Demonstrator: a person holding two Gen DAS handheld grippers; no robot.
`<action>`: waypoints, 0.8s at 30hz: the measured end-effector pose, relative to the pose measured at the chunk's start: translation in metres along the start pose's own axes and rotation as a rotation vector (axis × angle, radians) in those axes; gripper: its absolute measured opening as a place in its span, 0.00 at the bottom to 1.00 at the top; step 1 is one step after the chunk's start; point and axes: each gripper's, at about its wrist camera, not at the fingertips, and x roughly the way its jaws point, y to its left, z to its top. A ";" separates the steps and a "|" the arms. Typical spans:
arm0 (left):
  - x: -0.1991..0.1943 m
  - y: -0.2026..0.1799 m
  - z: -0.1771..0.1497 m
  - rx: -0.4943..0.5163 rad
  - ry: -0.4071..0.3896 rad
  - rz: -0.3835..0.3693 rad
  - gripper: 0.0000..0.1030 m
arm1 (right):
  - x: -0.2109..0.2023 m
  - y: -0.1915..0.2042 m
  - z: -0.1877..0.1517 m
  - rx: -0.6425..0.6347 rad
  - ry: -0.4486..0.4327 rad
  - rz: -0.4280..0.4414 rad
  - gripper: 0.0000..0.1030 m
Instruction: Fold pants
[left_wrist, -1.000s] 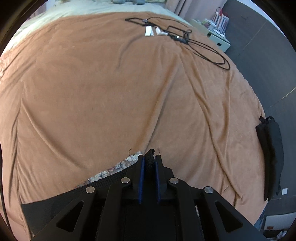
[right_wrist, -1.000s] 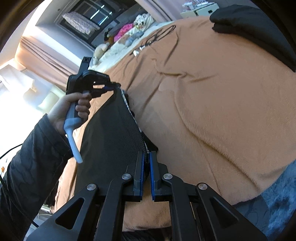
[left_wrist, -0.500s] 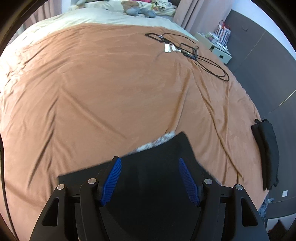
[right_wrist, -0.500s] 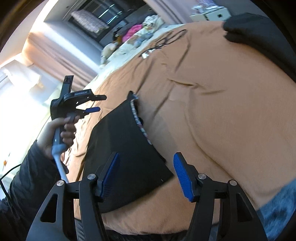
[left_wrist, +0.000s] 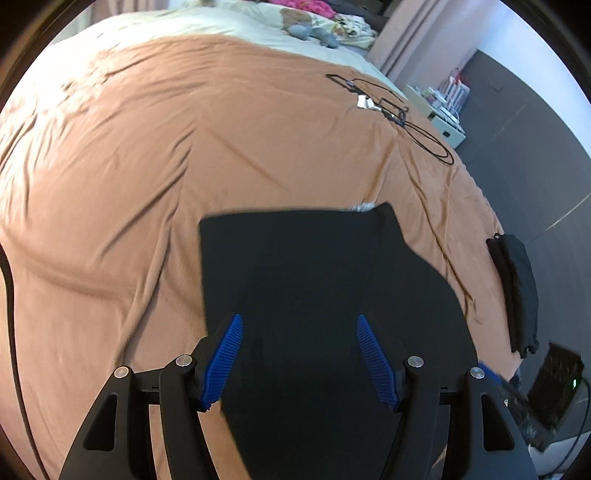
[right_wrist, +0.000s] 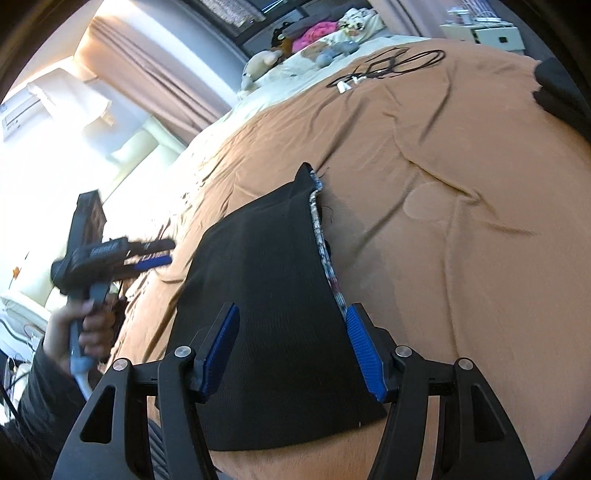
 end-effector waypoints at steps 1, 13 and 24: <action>-0.001 0.004 -0.009 -0.014 0.000 -0.005 0.65 | 0.003 0.000 0.003 -0.006 0.005 0.005 0.57; -0.001 0.029 -0.078 -0.140 0.023 -0.047 0.65 | 0.037 0.000 0.019 -0.046 0.075 -0.008 0.49; 0.008 0.040 -0.120 -0.216 0.095 -0.086 0.59 | 0.047 -0.004 0.006 0.023 0.122 -0.040 0.37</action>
